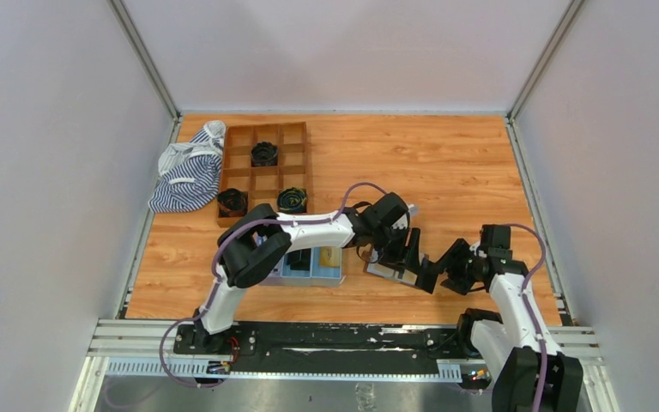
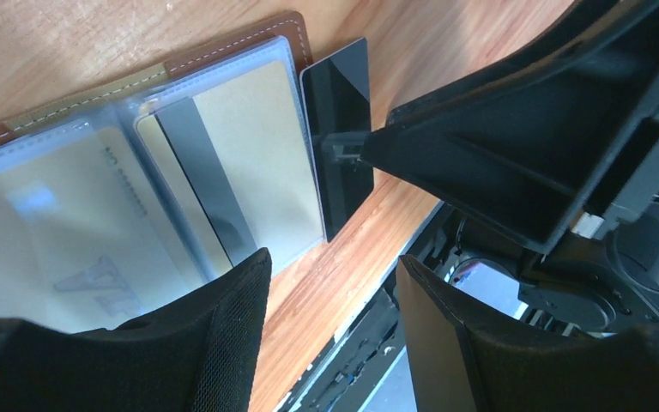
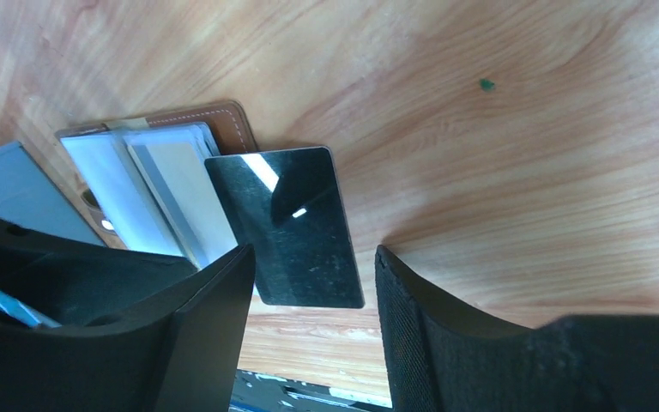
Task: Take the credit cards out of the card holder
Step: Pick up the credit card from the center of the board.
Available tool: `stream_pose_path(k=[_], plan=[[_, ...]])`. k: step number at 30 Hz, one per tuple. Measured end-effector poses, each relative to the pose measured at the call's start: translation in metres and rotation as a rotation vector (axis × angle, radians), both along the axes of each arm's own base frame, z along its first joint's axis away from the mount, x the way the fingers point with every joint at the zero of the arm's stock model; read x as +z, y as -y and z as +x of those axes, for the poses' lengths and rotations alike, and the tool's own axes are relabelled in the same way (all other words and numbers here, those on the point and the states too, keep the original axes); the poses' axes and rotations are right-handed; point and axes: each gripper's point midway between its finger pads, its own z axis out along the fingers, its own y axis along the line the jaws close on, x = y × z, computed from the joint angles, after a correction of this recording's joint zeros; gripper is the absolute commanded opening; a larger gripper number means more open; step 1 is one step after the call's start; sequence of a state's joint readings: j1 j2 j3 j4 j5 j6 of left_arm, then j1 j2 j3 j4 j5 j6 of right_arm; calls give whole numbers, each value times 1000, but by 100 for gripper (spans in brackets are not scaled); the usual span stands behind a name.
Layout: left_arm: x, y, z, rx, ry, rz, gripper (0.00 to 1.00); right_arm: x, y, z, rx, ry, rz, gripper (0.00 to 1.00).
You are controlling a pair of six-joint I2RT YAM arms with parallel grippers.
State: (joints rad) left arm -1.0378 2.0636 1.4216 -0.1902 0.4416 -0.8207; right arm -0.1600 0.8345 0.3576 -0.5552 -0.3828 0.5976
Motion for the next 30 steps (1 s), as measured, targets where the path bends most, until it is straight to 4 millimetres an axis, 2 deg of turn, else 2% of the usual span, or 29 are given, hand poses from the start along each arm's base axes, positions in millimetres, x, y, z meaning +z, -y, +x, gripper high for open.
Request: stream_pose_path(k=[6,20,28,30], plan=[[-13,4,-1,13,-28,6,58,0,-2,3,-26,14,42,57],[-5,15,2,34,-32,-44,51,-4,-19,6,-35,36,176,41],[-9,16,2,37,-37,-42,46,-5,-23,6,-36,33,214,39],[-13,16,2,38,-43,-37,42,-5,-24,6,-36,33,219,39]])
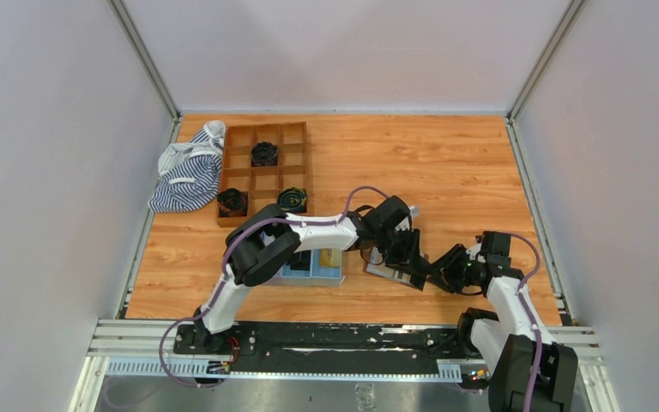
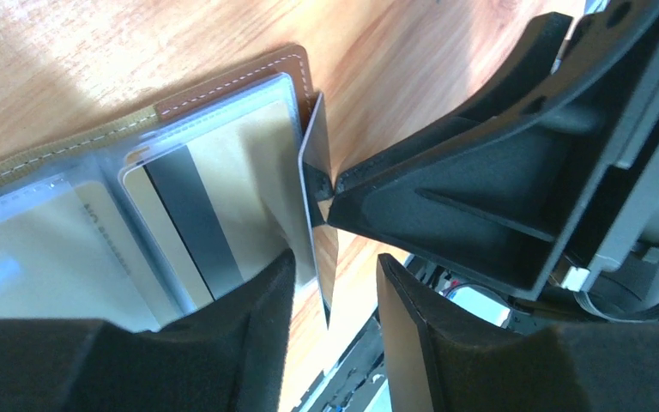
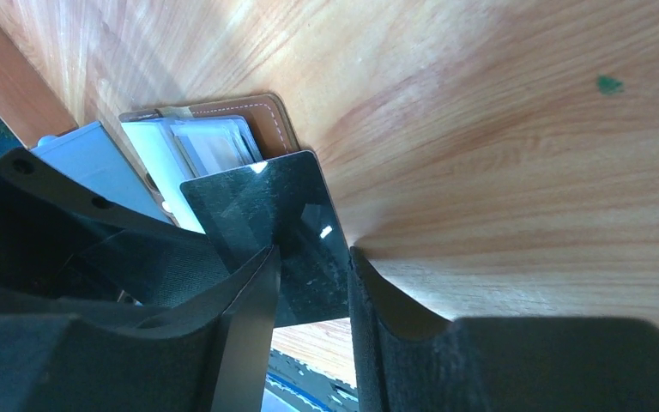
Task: Take the credit cards out of the card holder
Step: Pick up the credit card from the center of the board.
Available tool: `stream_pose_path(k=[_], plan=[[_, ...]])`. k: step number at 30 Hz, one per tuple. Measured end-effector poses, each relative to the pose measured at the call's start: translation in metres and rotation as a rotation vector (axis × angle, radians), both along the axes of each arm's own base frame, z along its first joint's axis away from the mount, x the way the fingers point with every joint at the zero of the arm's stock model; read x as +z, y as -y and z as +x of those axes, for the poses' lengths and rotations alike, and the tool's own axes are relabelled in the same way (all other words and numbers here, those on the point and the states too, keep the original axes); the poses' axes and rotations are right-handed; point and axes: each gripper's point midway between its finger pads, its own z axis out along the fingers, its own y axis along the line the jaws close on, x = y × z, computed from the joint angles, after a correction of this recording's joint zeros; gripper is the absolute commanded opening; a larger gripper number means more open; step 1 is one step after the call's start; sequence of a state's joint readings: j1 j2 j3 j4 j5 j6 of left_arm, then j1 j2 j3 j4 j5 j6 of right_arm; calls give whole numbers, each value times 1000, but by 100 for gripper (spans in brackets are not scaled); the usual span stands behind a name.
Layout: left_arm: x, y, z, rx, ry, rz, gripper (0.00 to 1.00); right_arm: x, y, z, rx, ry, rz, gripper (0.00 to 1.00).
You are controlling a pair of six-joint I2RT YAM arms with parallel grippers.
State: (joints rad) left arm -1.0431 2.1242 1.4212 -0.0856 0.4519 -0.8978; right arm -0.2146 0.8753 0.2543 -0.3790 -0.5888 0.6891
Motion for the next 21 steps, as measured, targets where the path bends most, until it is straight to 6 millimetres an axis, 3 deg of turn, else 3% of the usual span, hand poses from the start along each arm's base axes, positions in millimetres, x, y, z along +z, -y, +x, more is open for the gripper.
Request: stream_pose_path(k=[9,13,17,21], plan=[[-12,1,-2,7,-33,11,0,0,-1,0,1,0,12,41],[-12,1,-2,6,-33,9,0,2,-1,0,-1,3,20,53],[-10,1,-2,3,-31,7,0,11,6,0,-9,-9,-26,57],[7,-6,-6,-15,-10,5,0,46,25,14,-31,65,-139,58]])
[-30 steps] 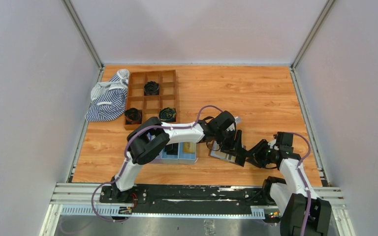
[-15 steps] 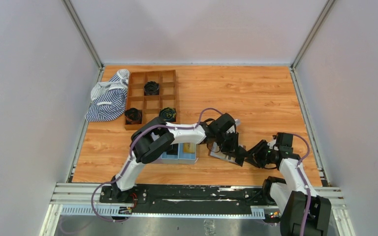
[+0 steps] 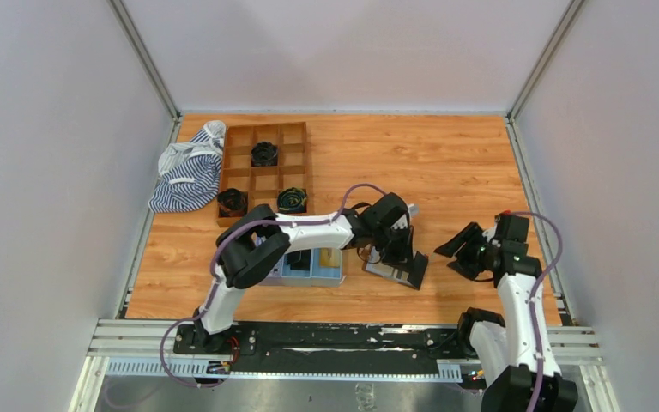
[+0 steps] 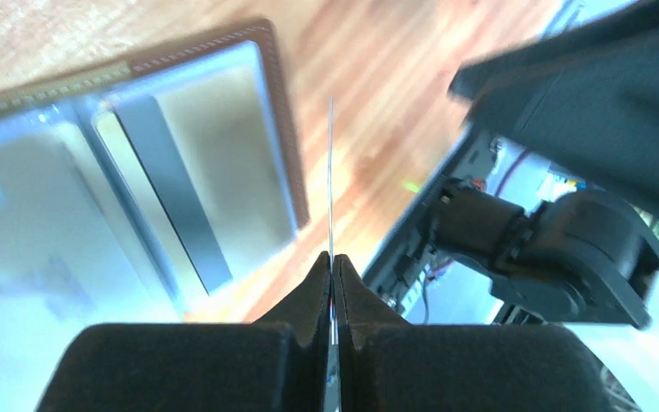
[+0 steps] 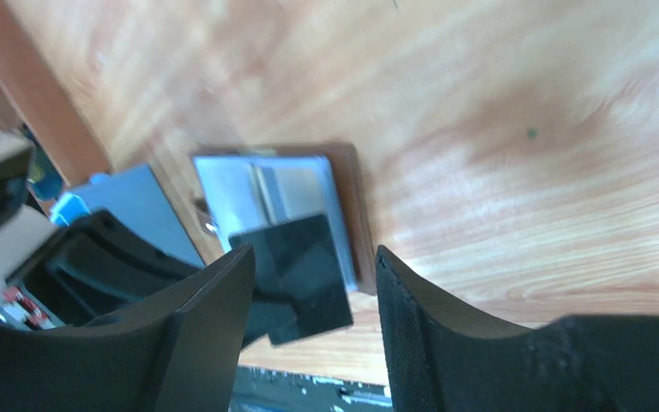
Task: Take the credit cards out of the card holder
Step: Pick up the credit card from the center of the board, then place the credit card in the storage box.
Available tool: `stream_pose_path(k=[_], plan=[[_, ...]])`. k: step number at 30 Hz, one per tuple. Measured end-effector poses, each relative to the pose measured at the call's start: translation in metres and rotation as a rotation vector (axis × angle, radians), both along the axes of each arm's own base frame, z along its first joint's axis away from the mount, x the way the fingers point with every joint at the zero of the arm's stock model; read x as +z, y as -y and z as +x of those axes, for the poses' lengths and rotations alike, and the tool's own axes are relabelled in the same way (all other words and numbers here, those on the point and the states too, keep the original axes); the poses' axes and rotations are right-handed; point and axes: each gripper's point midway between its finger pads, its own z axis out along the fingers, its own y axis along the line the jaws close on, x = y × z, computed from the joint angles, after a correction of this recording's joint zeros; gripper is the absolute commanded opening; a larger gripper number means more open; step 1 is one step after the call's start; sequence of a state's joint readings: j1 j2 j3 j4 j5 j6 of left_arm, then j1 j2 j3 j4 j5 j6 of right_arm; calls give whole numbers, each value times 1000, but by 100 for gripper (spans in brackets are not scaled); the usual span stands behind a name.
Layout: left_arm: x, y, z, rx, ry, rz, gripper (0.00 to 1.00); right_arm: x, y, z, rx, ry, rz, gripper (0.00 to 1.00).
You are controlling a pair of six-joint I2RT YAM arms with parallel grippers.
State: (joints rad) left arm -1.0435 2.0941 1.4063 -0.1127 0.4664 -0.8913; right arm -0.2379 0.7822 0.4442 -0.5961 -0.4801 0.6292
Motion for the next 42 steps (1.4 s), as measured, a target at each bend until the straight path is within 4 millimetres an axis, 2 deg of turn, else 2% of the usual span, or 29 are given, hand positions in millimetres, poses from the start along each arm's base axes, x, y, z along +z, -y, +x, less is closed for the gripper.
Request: stream_pose_path(k=[3,6,8,11,15,18,24,27,30,32,39,42], plan=[[32,-7,-1,-14,52,-22,0,41,16,17,-22,114,-97,58],[74,-20,0,-18,141,-42,0,66,24,25,-36,165,-151,59],[102,-34,3,-12,213,-35,0,72,28,26,-41,174,-172,59],[133,-58,7,12,314,-2,0,68,30,22,-47,146,-185,59],[154,-103,18,83,429,98,0,63,31,19,-42,118,-187,58],[153,-147,31,164,488,213,0,62,31,19,-33,118,-192,58],[132,-252,59,353,566,548,0,57,29,19,-11,97,-183,57],[120,-285,65,394,599,690,0,54,27,19,1,86,-170,57],[102,-307,66,390,610,818,0,51,25,18,10,81,-158,57],[93,-314,69,379,616,885,0,50,24,18,11,81,-155,57],[59,-313,77,302,589,1022,0,41,21,15,23,65,-135,57],[51,-312,79,284,582,1044,0,41,20,15,24,64,-133,57]])
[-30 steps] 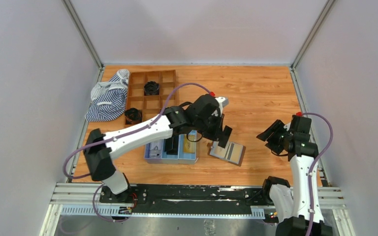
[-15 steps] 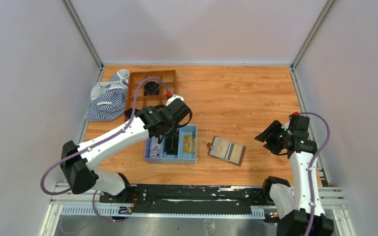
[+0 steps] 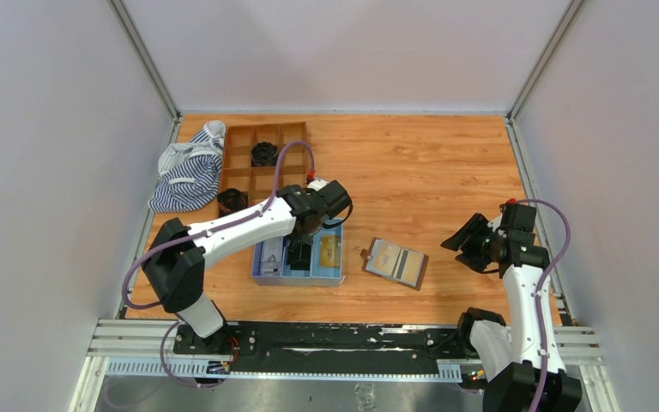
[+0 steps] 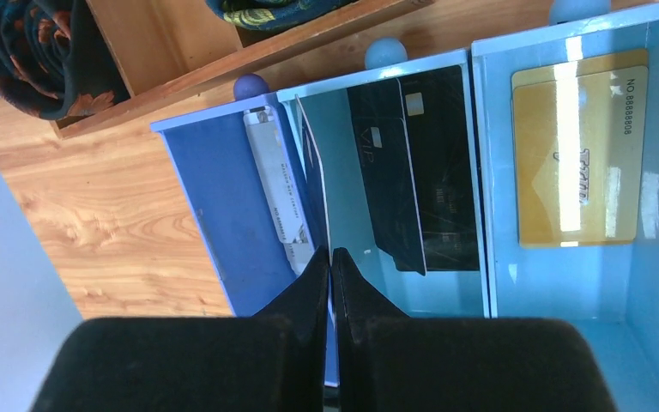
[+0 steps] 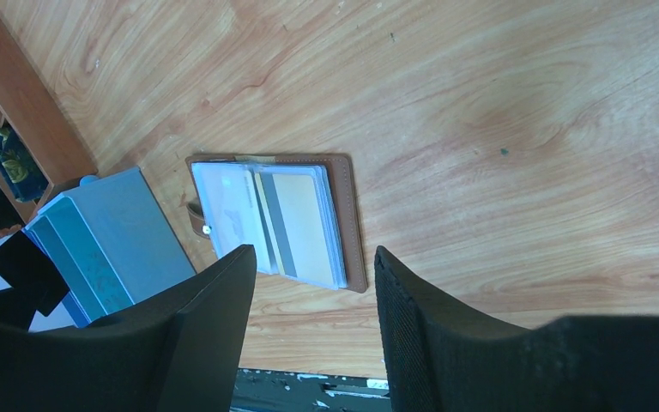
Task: Take the credit cards out of the card holder
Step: Place the credit card in the storage box.
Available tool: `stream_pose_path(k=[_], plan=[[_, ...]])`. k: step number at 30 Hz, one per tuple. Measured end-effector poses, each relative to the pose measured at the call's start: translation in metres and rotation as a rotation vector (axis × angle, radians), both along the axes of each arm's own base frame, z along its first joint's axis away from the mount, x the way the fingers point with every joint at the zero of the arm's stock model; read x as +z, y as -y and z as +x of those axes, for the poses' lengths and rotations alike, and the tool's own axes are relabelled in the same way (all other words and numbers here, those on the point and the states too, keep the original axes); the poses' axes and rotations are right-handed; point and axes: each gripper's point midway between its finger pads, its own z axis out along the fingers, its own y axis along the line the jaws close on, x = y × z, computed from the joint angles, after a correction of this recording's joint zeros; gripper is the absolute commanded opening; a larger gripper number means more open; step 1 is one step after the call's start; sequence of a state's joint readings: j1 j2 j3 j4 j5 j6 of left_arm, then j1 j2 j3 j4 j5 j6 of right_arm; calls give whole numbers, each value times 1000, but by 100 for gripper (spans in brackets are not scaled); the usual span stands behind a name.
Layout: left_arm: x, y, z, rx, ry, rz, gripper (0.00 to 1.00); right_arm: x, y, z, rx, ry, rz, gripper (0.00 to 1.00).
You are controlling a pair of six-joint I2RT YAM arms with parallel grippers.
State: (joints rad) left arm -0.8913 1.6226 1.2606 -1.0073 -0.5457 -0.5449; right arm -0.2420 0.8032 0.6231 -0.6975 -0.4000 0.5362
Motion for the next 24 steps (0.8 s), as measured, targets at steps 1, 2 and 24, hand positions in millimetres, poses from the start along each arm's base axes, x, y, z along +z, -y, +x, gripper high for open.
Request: stream_pose_path(k=[1,2,24], plan=[[0,0,0,0,-1,1,0,0,0,0,0,2,0,57],[0,0,0,1,-1,0,0,0,0,1,0,2,0,57],[41,27,4,-6,105,-175,0,-8,-3,1,14,-10,22,57]])
